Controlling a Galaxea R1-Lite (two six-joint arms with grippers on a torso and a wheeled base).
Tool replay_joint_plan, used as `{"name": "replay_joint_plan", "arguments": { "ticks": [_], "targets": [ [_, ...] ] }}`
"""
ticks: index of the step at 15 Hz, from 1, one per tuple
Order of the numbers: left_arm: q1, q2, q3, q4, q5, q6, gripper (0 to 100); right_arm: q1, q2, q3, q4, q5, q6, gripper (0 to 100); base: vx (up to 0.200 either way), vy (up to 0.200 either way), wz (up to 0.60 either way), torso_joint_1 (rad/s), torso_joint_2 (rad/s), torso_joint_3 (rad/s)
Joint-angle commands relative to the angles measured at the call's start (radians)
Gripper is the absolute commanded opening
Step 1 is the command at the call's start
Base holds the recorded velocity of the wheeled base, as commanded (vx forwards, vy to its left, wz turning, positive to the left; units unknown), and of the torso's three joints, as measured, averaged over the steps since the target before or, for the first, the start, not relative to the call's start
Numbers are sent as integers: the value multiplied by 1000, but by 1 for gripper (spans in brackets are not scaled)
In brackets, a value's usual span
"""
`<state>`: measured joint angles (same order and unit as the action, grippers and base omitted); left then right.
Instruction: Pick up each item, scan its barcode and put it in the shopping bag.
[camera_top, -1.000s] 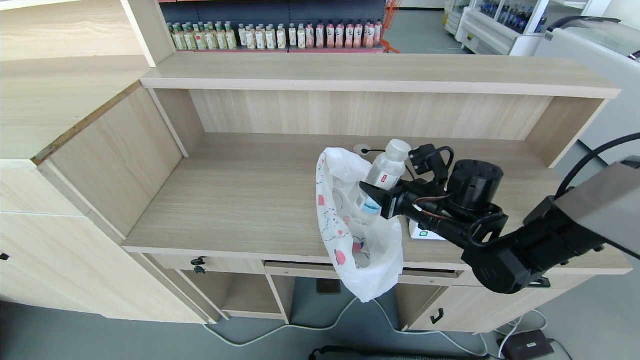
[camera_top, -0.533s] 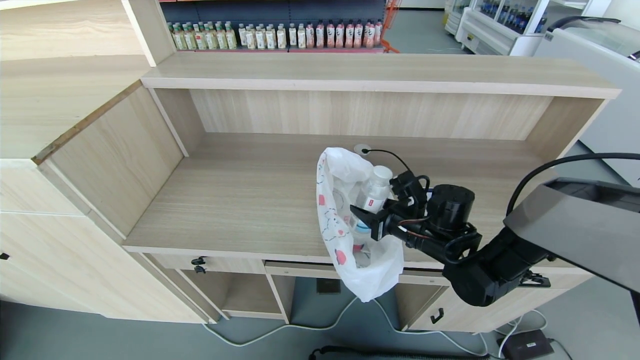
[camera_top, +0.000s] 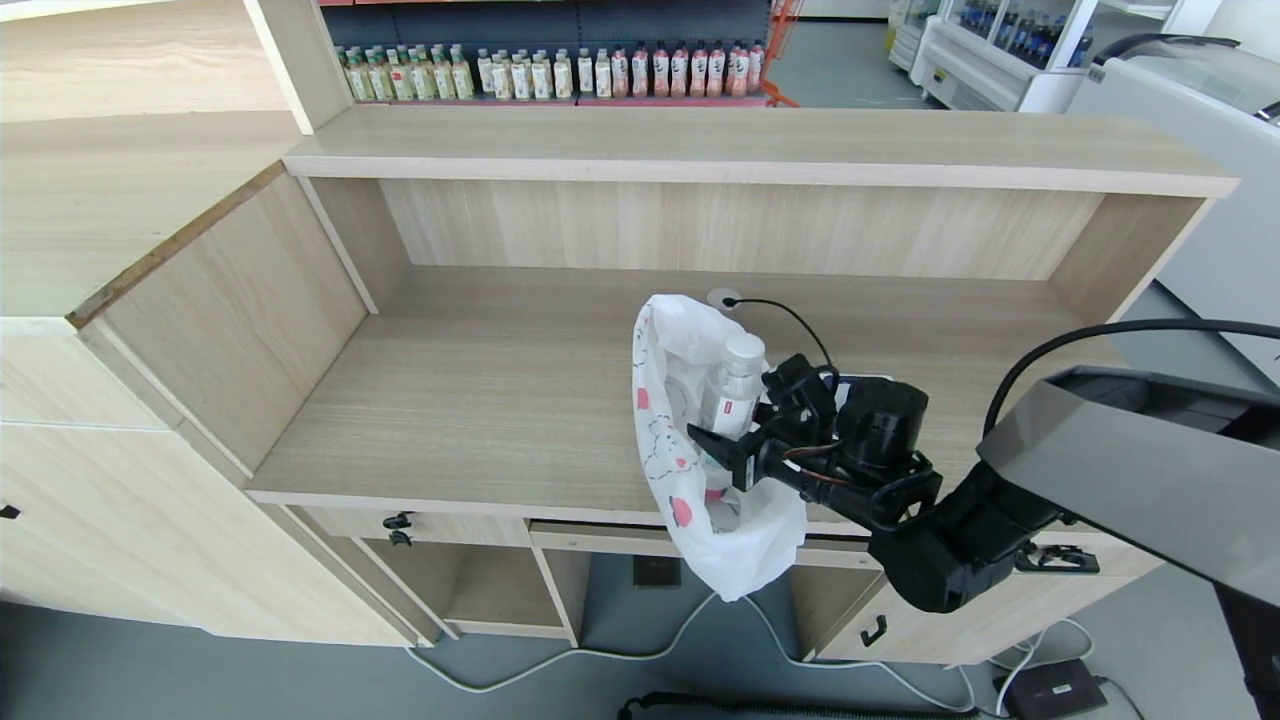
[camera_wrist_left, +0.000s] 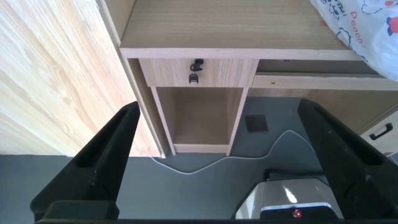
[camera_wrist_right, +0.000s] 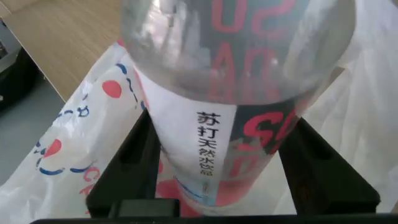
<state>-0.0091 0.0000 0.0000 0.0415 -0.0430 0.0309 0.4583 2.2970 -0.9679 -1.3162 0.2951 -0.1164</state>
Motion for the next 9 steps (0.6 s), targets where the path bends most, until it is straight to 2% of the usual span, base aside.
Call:
{"name": "replay_joint_plan", "arguments": {
  "ticks": [1, 5, 9],
  "targets": [
    [0, 2, 0, 0, 0, 0, 100, 3, -11, 3, -9, 10, 0, 100, 0, 0, 0, 0, 0, 0],
    [0, 2, 0, 0, 0, 0, 100, 8, -156, 40, 2, 39, 83, 100, 0, 0, 0, 0, 0, 0],
    [0, 2, 0, 0, 0, 0, 100, -26, -330, 199, 2, 64, 76, 100, 0, 0, 0, 0, 0, 0]
  ]
}}
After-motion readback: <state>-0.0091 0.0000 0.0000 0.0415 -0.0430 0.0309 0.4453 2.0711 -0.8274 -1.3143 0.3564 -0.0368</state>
